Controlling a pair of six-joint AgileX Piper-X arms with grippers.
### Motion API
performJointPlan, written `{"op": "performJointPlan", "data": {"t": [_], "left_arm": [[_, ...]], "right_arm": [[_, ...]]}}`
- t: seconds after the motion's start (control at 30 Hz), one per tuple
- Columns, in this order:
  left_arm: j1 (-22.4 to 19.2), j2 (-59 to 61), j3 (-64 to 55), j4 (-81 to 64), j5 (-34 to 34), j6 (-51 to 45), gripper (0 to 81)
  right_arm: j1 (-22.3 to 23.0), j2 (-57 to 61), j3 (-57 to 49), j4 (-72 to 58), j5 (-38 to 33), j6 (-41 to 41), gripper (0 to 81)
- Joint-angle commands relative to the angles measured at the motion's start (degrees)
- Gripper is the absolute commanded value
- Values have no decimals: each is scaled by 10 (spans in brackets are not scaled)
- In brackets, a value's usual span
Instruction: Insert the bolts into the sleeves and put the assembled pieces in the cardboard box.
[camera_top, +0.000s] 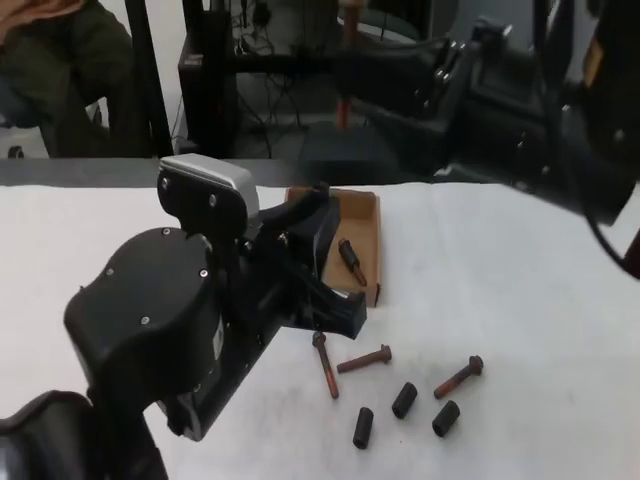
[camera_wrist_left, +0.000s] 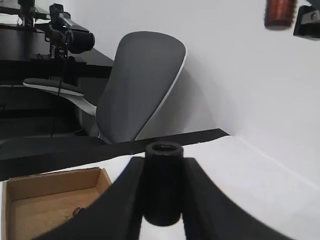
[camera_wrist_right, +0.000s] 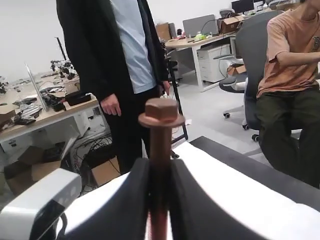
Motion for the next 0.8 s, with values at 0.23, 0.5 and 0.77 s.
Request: {"op": "performJointPlan", "data": {"t": [0.23,0.5,0.77], "left_arm": [[1,1,-1,-40,46,-14,17],[1,-4,-1,-40,46,-14,17],[1,-4,-1,-43,46,-14,17]], "right_arm": [[36,47,2,-10,81,-88,0],[32,51,17,-3,134,-135,0],[32,51,17,23,138,-155,0]]}}
